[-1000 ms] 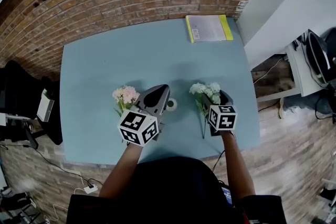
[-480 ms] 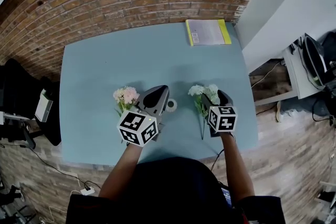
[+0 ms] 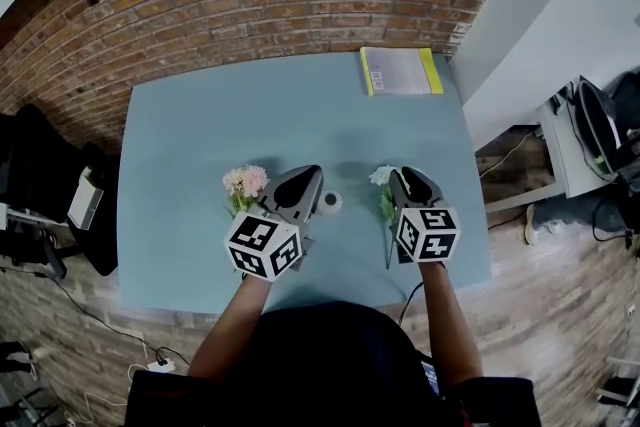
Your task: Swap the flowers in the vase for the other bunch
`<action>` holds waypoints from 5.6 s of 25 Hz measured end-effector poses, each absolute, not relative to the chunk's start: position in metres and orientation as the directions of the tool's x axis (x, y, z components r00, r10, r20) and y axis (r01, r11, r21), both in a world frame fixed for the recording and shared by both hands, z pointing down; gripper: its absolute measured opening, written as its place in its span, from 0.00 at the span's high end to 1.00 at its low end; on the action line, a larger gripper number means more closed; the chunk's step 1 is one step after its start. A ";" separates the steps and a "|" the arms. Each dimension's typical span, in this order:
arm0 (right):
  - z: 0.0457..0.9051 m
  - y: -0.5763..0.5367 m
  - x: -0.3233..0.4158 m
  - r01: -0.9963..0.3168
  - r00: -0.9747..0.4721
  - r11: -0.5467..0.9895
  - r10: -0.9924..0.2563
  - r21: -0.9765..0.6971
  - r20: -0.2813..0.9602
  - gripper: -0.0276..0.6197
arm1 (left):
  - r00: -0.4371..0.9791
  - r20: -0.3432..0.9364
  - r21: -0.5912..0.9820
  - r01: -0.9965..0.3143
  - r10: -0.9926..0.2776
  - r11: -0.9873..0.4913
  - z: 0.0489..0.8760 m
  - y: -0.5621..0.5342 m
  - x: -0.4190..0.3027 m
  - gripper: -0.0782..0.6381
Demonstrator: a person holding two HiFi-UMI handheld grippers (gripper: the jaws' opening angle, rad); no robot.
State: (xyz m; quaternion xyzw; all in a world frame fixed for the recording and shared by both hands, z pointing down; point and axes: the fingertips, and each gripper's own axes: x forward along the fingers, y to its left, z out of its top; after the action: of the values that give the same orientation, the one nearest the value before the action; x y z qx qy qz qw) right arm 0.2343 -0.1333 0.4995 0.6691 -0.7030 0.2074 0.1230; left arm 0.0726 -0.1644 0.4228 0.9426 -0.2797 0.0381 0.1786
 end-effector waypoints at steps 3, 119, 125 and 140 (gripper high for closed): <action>0.479 -0.136 0.221 -0.992 -0.093 0.049 -0.907 -0.117 0.410 0.89 | 0.836 0.163 0.309 -0.547 -0.523 -0.778 0.419 -0.162 0.067 0.88; 0.541 -0.215 0.013 -0.886 -0.462 0.366 -0.733 -0.284 0.500 0.93 | 0.560 0.754 0.374 -0.796 -0.343 -0.476 0.639 -0.220 -0.112 0.29; 0.546 -0.217 0.012 -0.882 -0.470 0.365 -0.724 -0.297 0.505 0.93 | 0.544 0.773 0.359 -0.800 -0.327 -0.481 0.652 -0.221 -0.108 0.20; 0.556 -0.221 0.003 -0.871 -0.490 0.377 -0.699 -0.314 0.520 0.93 | 0.475 0.864 0.353 -0.806 -0.165 -0.476 0.687 -0.226 -0.110 0.16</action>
State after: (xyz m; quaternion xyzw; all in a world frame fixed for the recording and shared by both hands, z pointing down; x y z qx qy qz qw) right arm 0.0028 -0.2215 0.5559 0.4813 -0.8157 0.2824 0.1523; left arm -0.1102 -0.2263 0.6868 0.7599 -0.3193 0.4005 0.4003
